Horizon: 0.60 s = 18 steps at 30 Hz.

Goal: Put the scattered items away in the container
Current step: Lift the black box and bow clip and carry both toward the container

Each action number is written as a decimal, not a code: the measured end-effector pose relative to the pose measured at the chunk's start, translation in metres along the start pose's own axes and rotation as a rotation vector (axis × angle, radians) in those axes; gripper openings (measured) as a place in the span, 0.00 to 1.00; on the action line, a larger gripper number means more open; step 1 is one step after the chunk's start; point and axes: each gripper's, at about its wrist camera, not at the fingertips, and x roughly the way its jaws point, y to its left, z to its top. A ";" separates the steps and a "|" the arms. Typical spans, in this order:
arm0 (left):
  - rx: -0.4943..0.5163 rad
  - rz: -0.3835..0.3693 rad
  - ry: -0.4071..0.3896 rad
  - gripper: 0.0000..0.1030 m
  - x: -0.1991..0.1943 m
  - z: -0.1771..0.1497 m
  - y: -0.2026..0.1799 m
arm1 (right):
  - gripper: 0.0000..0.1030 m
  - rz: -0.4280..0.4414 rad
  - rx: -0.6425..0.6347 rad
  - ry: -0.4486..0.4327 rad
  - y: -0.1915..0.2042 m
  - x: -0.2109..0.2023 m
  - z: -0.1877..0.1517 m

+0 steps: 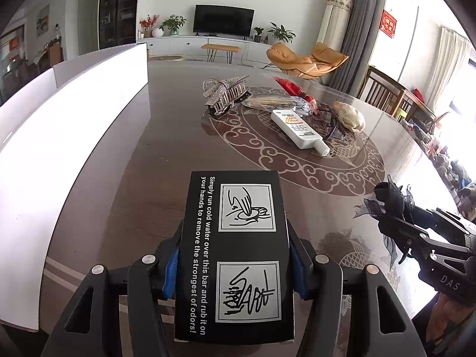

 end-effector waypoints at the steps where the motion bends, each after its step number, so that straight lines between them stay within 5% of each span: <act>1: 0.000 0.000 0.000 0.56 0.000 0.000 0.000 | 0.44 0.001 0.002 0.001 0.000 0.000 0.000; 18: 0.006 -0.006 0.005 0.56 0.003 0.000 -0.001 | 0.44 0.006 0.033 0.009 -0.005 0.006 -0.002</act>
